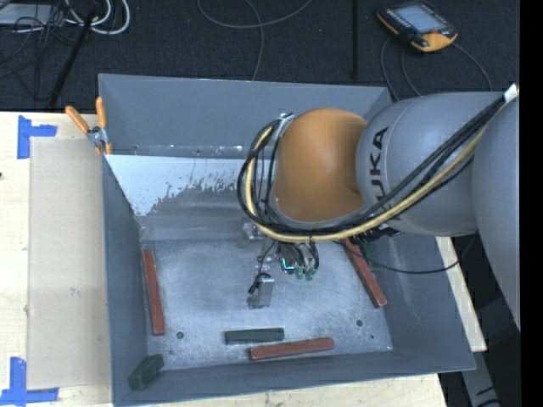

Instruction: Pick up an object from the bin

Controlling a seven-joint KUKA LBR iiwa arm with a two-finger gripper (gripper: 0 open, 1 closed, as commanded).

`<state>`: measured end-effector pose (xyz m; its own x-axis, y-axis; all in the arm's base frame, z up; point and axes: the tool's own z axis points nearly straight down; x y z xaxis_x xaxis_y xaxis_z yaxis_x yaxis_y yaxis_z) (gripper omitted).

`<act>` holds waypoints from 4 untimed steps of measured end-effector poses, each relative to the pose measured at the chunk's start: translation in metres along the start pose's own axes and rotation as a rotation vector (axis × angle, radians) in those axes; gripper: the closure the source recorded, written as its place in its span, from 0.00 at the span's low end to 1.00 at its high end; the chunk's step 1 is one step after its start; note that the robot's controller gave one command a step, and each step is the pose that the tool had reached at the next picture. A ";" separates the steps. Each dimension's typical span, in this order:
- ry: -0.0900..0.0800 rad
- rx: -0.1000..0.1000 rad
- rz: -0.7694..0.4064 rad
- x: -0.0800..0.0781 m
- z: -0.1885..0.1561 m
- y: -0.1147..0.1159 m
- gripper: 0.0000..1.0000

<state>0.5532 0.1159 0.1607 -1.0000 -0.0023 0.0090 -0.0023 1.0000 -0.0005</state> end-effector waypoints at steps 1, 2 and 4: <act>-0.008 -0.001 0.003 -0.002 -0.004 0.000 0.00; -0.015 -0.001 -0.031 0.036 0.040 -0.001 0.00; -0.008 -0.001 -0.340 0.065 0.090 -0.012 1.00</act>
Offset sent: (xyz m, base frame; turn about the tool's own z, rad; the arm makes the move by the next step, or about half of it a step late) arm -0.0688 0.0000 -0.0769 -0.0607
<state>0.4871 0.1036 0.0709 -0.9419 -0.3358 0.0008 -0.3358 0.9419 0.0019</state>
